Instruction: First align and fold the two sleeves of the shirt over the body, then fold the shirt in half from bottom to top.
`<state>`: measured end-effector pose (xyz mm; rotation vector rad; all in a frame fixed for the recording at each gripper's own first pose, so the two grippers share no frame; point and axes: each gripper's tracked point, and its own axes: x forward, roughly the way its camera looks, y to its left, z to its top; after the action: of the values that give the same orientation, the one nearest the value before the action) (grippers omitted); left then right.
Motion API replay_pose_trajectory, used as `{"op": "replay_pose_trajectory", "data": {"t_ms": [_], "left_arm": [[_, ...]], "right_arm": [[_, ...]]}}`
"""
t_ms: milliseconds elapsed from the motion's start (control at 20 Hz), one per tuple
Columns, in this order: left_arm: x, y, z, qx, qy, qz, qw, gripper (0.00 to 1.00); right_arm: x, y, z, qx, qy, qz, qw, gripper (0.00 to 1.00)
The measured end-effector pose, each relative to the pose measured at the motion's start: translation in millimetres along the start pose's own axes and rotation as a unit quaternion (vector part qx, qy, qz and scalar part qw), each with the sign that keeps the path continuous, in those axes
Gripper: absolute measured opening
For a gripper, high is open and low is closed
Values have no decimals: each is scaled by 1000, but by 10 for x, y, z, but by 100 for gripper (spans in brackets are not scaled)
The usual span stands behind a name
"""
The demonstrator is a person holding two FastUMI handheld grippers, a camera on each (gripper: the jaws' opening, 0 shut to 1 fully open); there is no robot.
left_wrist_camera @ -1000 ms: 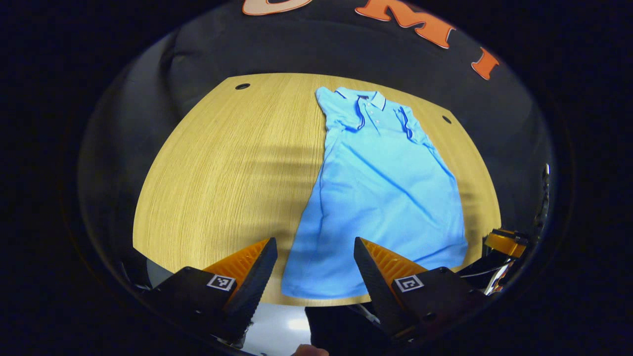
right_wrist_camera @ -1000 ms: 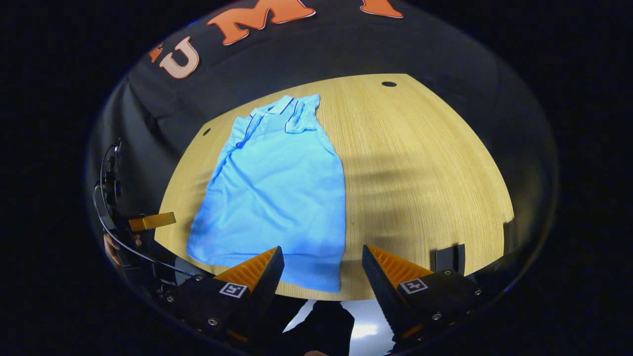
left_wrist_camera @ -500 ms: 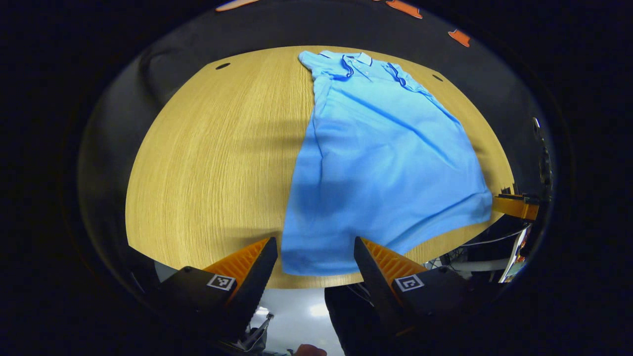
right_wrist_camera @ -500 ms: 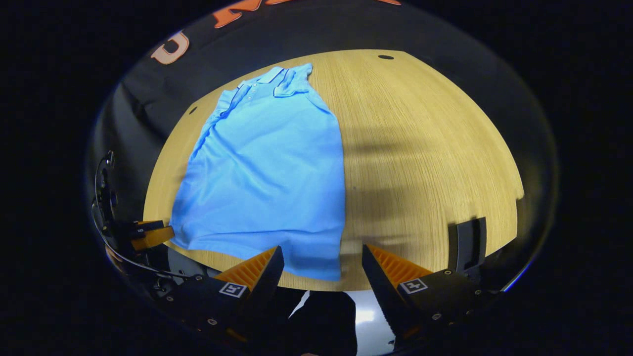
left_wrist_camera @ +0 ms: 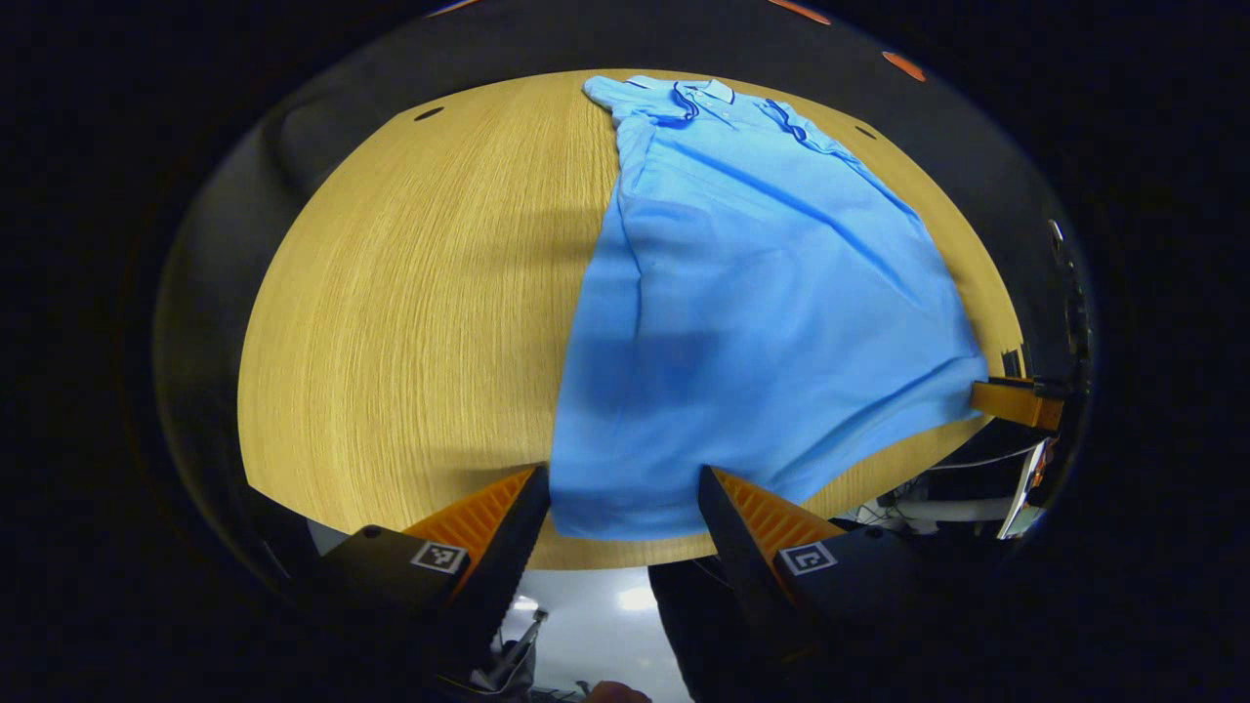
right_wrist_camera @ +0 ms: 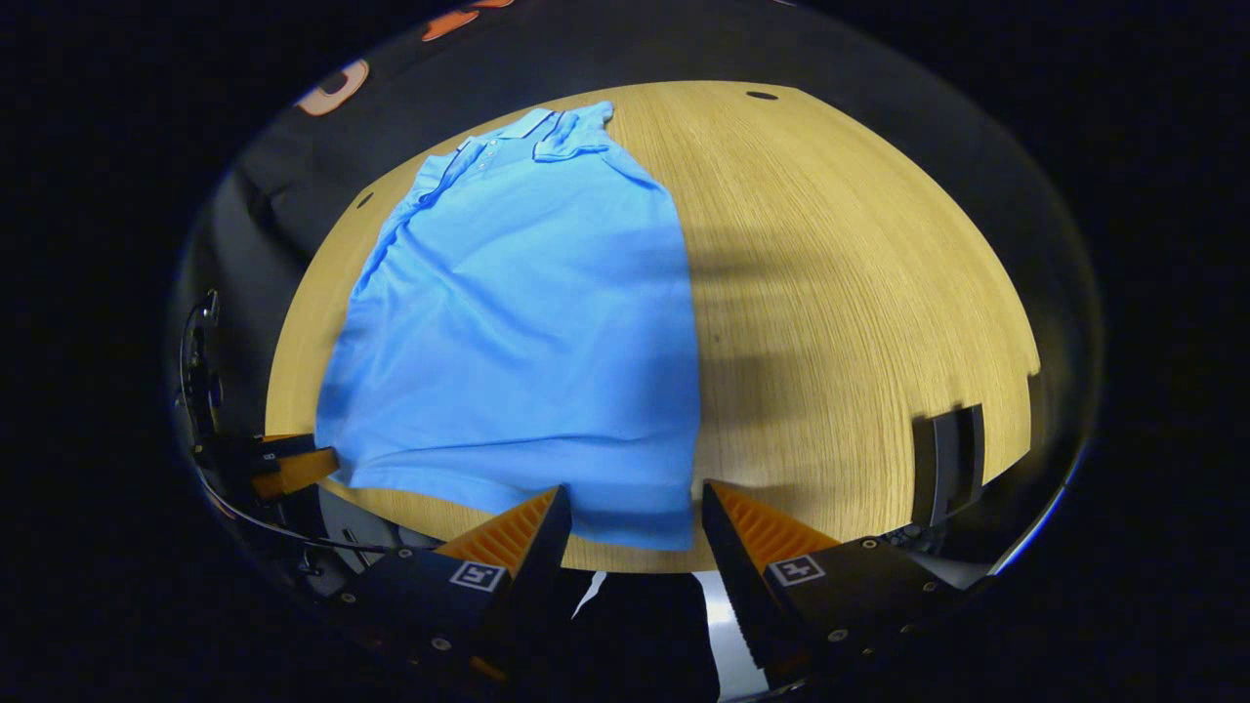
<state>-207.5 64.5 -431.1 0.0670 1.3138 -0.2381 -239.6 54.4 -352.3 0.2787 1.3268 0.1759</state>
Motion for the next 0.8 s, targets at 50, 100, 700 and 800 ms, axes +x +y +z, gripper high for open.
{"op": "replay_pose_trajectory", "data": {"t_ms": [50, 100, 700, 800], "left_arm": [[14, 7, 1, 8, 2, 4, 1000, 99], [13, 4, 5, 16, 5, 4, 1000, 99], [26, -114, 96, -34, 16, 11, 999, 30], [32, -151, 121, -62, 9, -1, 998, 29]], "right_arm": [[17, 1, -32, -15, 4, -7, 1000, 80], [31, -8, -27, -30, 6, -14, 999, 78], [120, 147, 124, 74, -2, 53, 996, 8], [123, 172, 125, 89, 2, 74, 993, 2]]}}
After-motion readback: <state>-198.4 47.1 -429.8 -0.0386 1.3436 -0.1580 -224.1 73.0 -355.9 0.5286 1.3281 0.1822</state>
